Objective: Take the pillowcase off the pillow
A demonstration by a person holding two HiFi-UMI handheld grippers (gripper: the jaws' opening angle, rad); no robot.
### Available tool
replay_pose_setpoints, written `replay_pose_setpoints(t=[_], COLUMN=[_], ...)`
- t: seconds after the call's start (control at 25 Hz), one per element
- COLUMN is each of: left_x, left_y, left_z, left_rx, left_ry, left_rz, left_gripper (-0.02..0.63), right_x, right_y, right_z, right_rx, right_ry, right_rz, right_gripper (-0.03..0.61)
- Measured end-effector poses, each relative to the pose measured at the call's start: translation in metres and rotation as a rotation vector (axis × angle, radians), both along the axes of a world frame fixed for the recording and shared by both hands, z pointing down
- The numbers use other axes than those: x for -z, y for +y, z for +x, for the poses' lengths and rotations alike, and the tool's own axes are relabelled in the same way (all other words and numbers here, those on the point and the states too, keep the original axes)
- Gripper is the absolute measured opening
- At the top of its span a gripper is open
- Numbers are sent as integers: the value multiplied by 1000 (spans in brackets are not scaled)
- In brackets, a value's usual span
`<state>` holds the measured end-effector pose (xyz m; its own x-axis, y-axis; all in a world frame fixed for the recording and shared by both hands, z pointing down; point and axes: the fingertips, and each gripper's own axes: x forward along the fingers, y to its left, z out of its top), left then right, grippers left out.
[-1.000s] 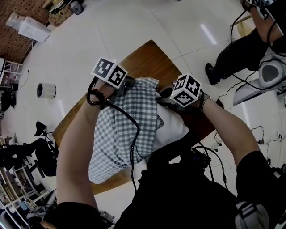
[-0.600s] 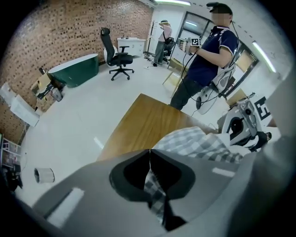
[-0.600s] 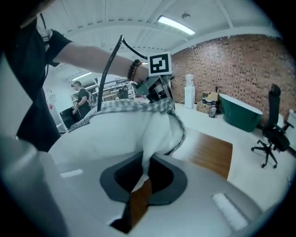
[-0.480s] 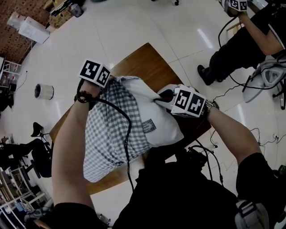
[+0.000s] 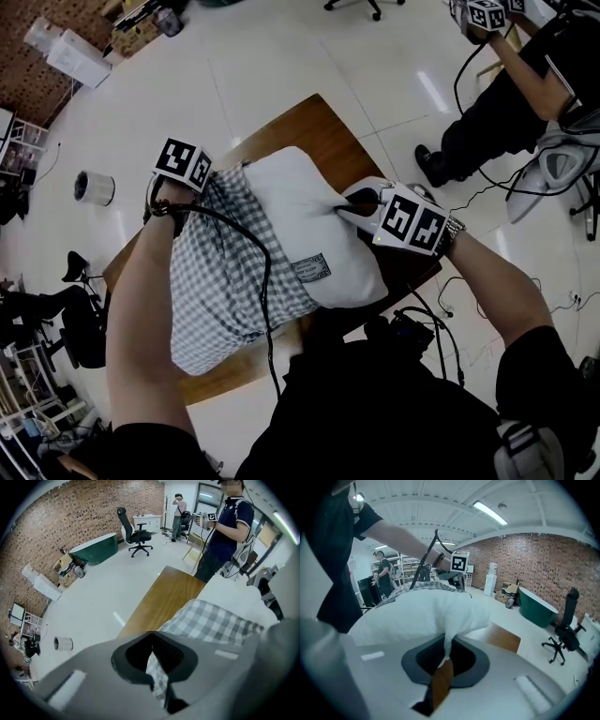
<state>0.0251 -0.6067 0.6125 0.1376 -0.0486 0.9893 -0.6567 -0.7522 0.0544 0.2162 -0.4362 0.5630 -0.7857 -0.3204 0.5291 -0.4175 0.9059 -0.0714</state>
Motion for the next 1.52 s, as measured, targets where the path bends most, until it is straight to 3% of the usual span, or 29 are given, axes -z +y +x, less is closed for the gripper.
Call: replay_pose_setpoints(t=[0.52, 0.76, 1.0, 1.2, 1.32, 1.52], left_x=[-10, -14, 1, 22, 39, 60], left_y=[27, 38, 41, 47, 74, 143], left_z=[-94, -105, -88, -73, -93, -130], left_rx=[144, 152, 179, 163, 165, 199], left_ry=[-34, -4, 128, 154, 162, 194], left_rz=[27, 46, 136, 216, 257, 341], left_gripper=[8, 9, 51, 87, 94, 98], right_x=[1, -15, -32, -43, -36, -16], right_y=[18, 15, 13, 17, 41, 98], right_z=[15, 10, 6, 14, -4, -41], right_rx=[-46, -55, -71, -69, -76, -50], right_ry=[60, 101, 133, 175, 200, 215], right_rz=[33, 14, 0, -61, -46, 19], right_gripper=[15, 17, 42, 114, 157, 163])
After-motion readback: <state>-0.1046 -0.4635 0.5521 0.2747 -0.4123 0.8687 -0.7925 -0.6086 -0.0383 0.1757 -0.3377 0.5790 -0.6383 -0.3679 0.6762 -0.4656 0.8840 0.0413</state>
